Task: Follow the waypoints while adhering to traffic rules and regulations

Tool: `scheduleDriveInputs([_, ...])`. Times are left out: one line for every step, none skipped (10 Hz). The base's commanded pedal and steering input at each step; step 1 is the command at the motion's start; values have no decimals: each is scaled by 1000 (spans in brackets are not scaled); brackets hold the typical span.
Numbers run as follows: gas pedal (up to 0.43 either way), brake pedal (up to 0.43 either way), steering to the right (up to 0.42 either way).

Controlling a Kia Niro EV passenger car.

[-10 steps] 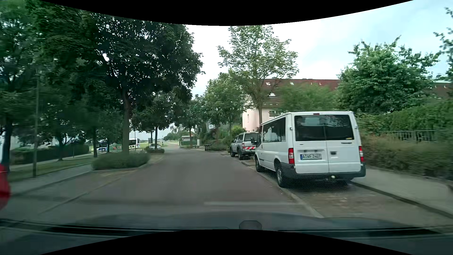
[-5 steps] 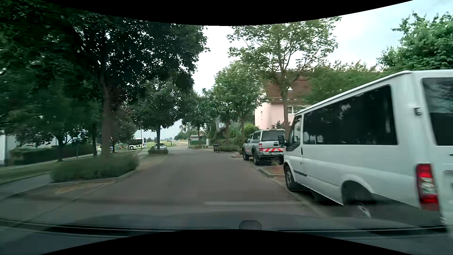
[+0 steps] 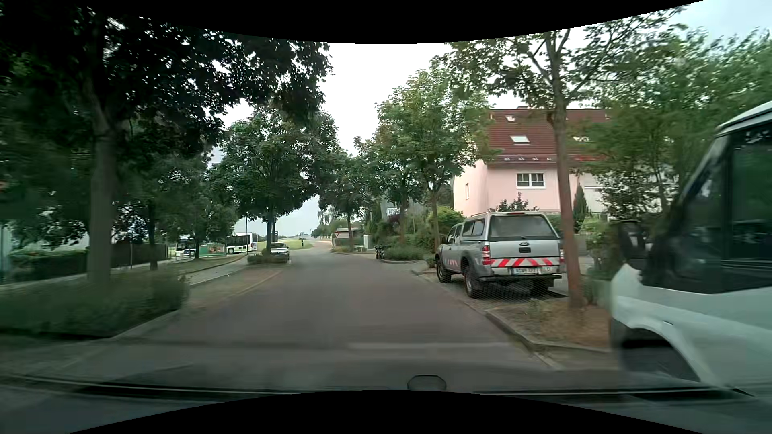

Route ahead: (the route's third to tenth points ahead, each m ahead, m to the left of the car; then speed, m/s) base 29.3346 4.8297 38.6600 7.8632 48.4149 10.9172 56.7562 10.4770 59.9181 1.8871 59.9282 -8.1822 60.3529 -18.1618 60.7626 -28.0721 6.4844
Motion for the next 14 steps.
scheduleDriveInputs([79,0,-40])
scheduleDriveInputs([79,0,-40])
scheduleDriveInputs([79,0,-41])
scheduleDriveInputs([79,0,-45])
scheduleDriveInputs([79,0,-52])
scheduleDriveInputs([79,0,-57])
scheduleDriveInputs([79,0,-59])
scheduleDriveInputs([79,0,-58])
scheduleDriveInputs([79,0,-59])
scheduleDriveInputs([79,0,-59])
scheduleDriveInputs([79,0,-58])
scheduleDriveInputs([79,0,-58])
scheduleDriveInputs([87,0,-56])
scheduleDriveInputs([87,0,-53])
